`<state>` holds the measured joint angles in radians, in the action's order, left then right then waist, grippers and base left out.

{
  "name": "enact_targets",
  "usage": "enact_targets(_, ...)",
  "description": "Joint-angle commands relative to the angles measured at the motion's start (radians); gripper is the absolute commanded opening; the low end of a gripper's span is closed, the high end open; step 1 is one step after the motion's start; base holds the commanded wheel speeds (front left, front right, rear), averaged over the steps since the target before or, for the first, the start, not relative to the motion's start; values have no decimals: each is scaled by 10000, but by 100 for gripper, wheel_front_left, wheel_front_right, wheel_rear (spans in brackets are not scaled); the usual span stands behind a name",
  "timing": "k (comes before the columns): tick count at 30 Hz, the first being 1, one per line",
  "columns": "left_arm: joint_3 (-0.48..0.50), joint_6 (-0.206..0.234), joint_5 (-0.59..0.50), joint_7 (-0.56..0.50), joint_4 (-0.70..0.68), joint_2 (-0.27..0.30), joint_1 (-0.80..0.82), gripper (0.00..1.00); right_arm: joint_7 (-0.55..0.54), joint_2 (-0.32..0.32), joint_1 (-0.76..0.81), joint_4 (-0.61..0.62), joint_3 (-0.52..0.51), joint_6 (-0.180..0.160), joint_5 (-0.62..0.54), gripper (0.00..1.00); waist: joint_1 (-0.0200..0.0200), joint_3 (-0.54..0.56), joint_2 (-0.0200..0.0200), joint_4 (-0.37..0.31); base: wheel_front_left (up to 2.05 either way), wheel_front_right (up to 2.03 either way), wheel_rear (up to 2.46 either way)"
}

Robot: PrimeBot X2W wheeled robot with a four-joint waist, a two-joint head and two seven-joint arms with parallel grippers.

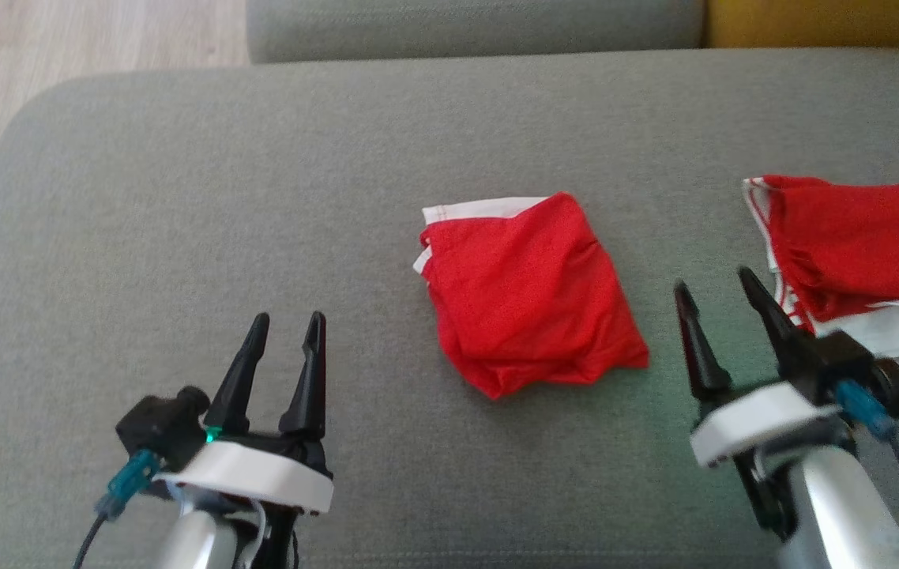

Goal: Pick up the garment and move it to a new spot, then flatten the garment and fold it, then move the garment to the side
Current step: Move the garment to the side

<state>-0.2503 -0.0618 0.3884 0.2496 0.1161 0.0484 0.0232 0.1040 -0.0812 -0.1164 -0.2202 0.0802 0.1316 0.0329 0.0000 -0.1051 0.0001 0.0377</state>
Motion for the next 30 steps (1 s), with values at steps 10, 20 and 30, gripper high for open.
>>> enact_targets(10,202,-126,-61,122,-137,18,898,100,-1109,4,-1927,-1557,701,-9,1479,100,0,-833,-1,787,0,0,0)
enact_targets(20,175,-173,-68,122,-70,18,1128,100,-1552,192,-3097,-3404,1088,-9,2675,100,0,-1243,-1,985,0,0,0)
enact_targets(30,221,-202,-314,122,-144,18,1286,100,-985,5,-4013,-5009,2407,-9,1992,0,0,-1331,-1,664,0,0,0)
